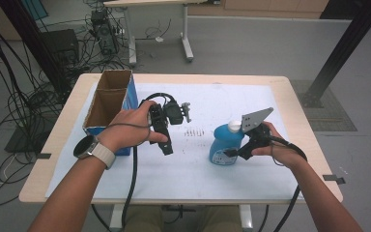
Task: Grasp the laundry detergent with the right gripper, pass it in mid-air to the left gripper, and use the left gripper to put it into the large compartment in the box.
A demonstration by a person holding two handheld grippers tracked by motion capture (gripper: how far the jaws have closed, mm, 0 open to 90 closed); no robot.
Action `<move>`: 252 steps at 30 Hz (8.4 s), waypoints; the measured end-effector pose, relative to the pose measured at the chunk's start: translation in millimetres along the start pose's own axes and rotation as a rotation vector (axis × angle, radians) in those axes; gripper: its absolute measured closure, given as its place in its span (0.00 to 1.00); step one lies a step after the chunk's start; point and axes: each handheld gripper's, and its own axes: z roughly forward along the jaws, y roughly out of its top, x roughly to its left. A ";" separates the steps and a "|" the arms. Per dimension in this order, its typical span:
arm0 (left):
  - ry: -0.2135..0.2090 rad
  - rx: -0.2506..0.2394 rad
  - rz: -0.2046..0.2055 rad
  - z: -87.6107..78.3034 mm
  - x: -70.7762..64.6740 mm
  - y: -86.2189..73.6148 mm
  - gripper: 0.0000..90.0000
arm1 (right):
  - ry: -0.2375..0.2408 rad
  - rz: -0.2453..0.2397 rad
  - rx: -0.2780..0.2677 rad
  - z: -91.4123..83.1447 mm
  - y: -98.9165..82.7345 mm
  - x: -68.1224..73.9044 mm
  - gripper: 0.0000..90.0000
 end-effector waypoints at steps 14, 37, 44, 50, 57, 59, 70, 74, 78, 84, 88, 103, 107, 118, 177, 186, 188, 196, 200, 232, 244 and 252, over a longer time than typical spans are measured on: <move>-0.001 0.000 -0.005 0.0 0.5 -0.5 0.10 | 0.004 -0.003 -0.015 1.5 -1.2 0.2 0.28; -0.002 -0.001 -0.008 1.0 1.3 -1.5 0.10 | 0.004 -0.002 -0.036 2.8 -5.0 0.4 0.31; -0.002 -0.006 -0.012 1.9 0.8 -1.0 0.10 | 0.003 -0.002 -0.039 3.5 -5.9 0.3 0.31; -0.002 -0.006 -0.015 2.0 0.9 -1.0 0.10 | 0.000 0.002 -0.047 4.4 -7.9 0.0 0.31; -0.002 -0.005 -0.015 2.0 1.1 -0.8 0.10 | 0.002 0.001 -0.048 4.9 -8.6 0.5 0.31; -0.002 -0.005 -0.015 2.2 0.9 -0.8 0.10 | 0.002 0.000 -0.047 4.9 -8.6 0.8 0.31; -0.002 -0.003 -0.013 2.6 1.1 0.1 0.10 | 0.002 -0.002 -0.052 6.1 -11.0 0.9 0.31; -0.004 -0.001 -0.014 2.8 1.2 0.2 0.10 | 0.001 0.003 -0.054 6.7 -12.4 0.8 0.31; -0.003 -0.003 -0.016 3.3 1.4 -0.1 0.10 | -0.003 -0.001 -0.057 7.4 -12.2 1.0 0.32; -0.004 -0.003 -0.017 3.6 1.8 -0.1 0.10 | -0.004 0.000 -0.064 7.7 -12.3 0.7 0.32; -0.006 -0.005 -0.018 3.7 1.6 0.2 0.10 | -0.004 -0.004 -0.068 8.0 -12.3 0.7 0.33; -0.006 -0.005 -0.024 4.6 1.6 -1.6 0.10 | 0.004 -0.004 -0.076 9.3 -12.5 -0.4 0.36; -0.007 -0.004 -0.021 4.6 1.7 -1.5 0.10 | 0.008 -0.005 -0.077 9.9 -12.2 -0.2 0.36; -0.008 -0.006 -0.025 5.1 1.5 -1.8 0.10 | 0.014 -0.007 -0.081 11.9 -12.9 0.2 0.39; -0.012 -0.015 -0.031 7.9 2.3 -5.8 0.10 | 0.042 -0.013 -0.105 14.5 -15.0 -1.3 0.48; -0.012 -0.014 -0.025 7.7 2.4 -6.3 0.10 | 0.037 -0.017 -0.096 14.1 -13.8 0.6 0.49; -0.013 -0.016 -0.026 7.6 1.8 -5.9 0.10 | 0.039 -0.015 -0.095 14.0 -14.0 0.3 0.49; -0.010 -0.016 -0.028 6.8 2.0 -7.2 0.10 | 0.042 -0.016 -0.094 14.2 -13.5 -0.4 0.49; -0.010 -0.014 -0.029 6.3 2.4 -8.0 0.10 | 0.046 -0.014 -0.094 14.2 -13.8 -1.5 0.49; -0.007 -0.021 -0.031 5.2 3.0 -10.1 0.10 | 0.049 -0.008 -0.096 14.3 -14.0 -2.2 0.49; -0.005 -0.021 -0.030 4.7 2.5 -11.4 0.10 | 0.051 -0.003 -0.095 14.4 -13.9 -3.0 0.49; -0.004 -0.018 -0.027 4.2 2.0 -11.7 0.10 | 0.052 -0.005 -0.095 14.3 -13.7 -2.9 0.49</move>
